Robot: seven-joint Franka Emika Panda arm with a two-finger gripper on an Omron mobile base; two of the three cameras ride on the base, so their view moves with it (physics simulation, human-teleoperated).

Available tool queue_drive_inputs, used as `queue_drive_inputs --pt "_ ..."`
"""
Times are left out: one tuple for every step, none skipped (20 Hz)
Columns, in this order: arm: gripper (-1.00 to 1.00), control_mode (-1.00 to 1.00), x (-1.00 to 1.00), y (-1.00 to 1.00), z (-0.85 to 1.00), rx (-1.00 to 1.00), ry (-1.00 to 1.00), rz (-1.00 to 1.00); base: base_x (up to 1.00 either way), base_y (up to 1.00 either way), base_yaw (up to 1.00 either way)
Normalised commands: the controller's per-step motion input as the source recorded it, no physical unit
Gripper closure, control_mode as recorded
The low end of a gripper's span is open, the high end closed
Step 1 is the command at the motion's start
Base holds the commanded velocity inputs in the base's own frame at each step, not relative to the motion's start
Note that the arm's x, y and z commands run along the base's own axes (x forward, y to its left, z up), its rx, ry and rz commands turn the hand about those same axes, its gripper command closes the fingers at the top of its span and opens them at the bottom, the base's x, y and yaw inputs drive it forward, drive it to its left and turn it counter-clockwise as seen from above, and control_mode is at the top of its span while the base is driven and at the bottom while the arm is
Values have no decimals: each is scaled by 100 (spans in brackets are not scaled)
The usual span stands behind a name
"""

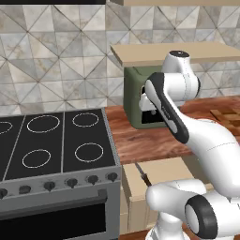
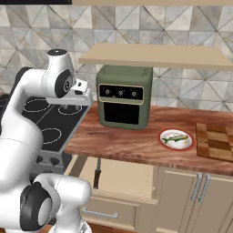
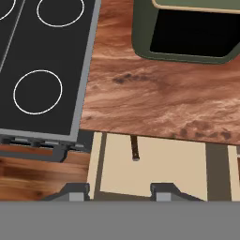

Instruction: Pick up the knife from the drawer and place it on the cutting board. Then place the meat from the plate to the cutting board.

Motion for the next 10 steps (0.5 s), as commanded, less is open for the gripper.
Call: queue_drive_inputs --pt "-100 -100 -1 0 0 0 0 0 0 0 0" --pt "-100 100 0 0 0 0 0 0 -6 -3 0" --pt "-100 100 0 0 0 0 0 0 -24 -15 0" --pt "-100 100 0 0 0 0 0 0 -39 -35 -4" --pt "-100 100 0 0 0 0 0 0 -36 -41 -6" --pt "-100 100 0 0 0 0 0 0 -38 -40 -8" --pt "-100 100 0 0 0 0 0 0 -38 -51 -9" --pt "-100 100 0 0 0 0 0 0 -41 -68 -9" --pt "-100 100 0 0 0 0 0 0 -43 -68 -8" --pt "-100 100 0 0 0 0 0 0 -47 -66 -9"
